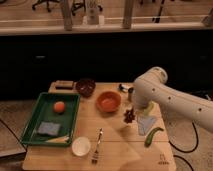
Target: Place grapes in red bowl
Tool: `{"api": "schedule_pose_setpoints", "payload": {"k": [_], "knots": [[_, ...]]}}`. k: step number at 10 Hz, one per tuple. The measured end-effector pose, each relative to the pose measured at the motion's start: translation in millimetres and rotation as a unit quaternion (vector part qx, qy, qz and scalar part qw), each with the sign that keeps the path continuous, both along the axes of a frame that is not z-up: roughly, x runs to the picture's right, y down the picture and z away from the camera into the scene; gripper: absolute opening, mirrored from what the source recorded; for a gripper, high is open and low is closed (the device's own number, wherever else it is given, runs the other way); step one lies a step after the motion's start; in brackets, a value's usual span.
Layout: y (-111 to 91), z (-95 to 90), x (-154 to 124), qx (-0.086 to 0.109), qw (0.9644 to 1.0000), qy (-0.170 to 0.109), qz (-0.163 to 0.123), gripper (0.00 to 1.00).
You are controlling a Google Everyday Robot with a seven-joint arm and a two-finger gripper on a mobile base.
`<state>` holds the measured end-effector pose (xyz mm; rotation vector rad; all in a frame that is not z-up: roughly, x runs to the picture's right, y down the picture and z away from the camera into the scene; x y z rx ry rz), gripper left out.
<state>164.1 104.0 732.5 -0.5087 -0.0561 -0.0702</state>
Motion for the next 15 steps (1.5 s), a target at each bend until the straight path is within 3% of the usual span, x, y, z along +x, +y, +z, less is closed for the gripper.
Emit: {"api": "schedule_pose_setpoints", "payload": {"k": [9, 15], "knots": [[-53.9, 9.8, -8.7, 0.021, 0.9992, -0.013, -0.033, 0.03], [-65.6, 19.5, -19.7, 0.021, 0.9980, -0.034, -0.049, 0.03]]}}
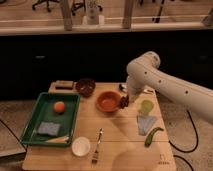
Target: Place grapes in red bowl
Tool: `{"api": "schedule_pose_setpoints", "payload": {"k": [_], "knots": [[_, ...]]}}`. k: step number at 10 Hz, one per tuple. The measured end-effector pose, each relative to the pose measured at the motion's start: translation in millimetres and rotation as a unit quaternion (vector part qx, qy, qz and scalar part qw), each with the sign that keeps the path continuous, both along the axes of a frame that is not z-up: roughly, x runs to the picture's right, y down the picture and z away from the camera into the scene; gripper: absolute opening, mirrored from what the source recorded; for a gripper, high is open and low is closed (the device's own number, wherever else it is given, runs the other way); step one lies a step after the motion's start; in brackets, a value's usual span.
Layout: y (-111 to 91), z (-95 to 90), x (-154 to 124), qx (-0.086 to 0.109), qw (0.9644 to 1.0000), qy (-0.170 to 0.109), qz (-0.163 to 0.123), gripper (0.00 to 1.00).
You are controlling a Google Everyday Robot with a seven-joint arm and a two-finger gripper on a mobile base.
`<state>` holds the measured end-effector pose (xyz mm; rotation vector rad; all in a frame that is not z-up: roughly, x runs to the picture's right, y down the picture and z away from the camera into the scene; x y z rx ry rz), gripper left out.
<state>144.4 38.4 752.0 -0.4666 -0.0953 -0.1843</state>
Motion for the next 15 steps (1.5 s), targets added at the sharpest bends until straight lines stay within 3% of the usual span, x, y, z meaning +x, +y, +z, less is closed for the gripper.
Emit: {"api": "schedule_pose_setpoints", "payload": {"k": [15], "knots": [[-15.9, 25.3, -23.5, -0.008, 0.9978, -0.051, -0.042, 0.03]]}}
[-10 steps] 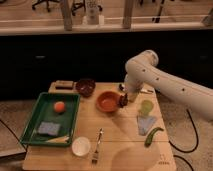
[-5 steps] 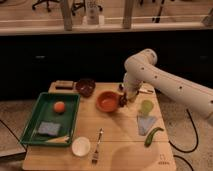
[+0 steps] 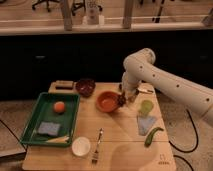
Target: Place grapes in red bowl
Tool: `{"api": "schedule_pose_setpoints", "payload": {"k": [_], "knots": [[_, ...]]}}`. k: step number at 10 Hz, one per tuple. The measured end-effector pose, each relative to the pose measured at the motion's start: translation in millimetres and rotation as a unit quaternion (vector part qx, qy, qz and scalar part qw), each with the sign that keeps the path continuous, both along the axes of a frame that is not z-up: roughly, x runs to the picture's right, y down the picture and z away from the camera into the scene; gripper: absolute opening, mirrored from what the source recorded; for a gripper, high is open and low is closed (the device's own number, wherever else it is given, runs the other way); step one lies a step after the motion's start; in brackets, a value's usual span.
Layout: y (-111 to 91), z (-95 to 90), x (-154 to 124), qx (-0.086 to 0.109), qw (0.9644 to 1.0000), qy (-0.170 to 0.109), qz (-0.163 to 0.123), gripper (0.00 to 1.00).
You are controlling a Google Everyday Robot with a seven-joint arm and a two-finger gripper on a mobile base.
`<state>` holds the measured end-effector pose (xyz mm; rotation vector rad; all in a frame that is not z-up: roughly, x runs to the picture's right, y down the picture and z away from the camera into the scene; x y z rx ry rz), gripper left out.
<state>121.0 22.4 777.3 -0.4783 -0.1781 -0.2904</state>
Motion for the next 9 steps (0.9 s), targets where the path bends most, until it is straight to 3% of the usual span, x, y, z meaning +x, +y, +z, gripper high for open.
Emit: {"api": "schedule_pose_setpoints", "payload": {"k": [9], "knots": [[-2.0, 17.4, -16.5, -0.016, 0.9989, -0.031, -0.030, 0.03]]}}
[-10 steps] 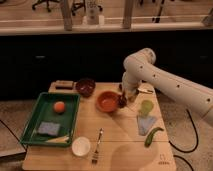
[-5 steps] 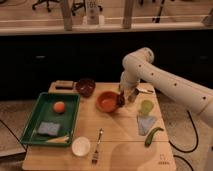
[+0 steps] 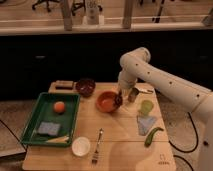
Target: Place grapes in red bowl
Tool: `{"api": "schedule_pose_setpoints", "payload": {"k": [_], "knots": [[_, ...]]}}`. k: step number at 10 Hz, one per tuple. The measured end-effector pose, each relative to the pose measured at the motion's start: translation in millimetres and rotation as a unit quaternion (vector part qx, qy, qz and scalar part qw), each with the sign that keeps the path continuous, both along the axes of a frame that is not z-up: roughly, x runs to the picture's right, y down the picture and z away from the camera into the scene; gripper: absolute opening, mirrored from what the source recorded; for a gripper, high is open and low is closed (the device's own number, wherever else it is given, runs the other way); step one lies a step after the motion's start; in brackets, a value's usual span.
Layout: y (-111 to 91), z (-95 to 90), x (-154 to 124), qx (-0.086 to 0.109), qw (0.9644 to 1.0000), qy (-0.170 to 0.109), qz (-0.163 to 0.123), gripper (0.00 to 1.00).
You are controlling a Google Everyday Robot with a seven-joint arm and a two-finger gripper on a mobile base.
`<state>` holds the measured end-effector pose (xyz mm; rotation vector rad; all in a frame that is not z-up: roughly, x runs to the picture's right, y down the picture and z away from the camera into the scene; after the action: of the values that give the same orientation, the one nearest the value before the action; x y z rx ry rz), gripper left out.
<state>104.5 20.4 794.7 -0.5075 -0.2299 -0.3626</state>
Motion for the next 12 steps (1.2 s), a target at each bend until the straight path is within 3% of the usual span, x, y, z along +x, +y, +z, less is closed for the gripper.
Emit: {"api": "schedule_pose_setpoints", "payload": {"k": [12], "knots": [[1.3, 29.4, -11.6, -0.017, 0.9993, -0.022, -0.024, 0.03]]}}
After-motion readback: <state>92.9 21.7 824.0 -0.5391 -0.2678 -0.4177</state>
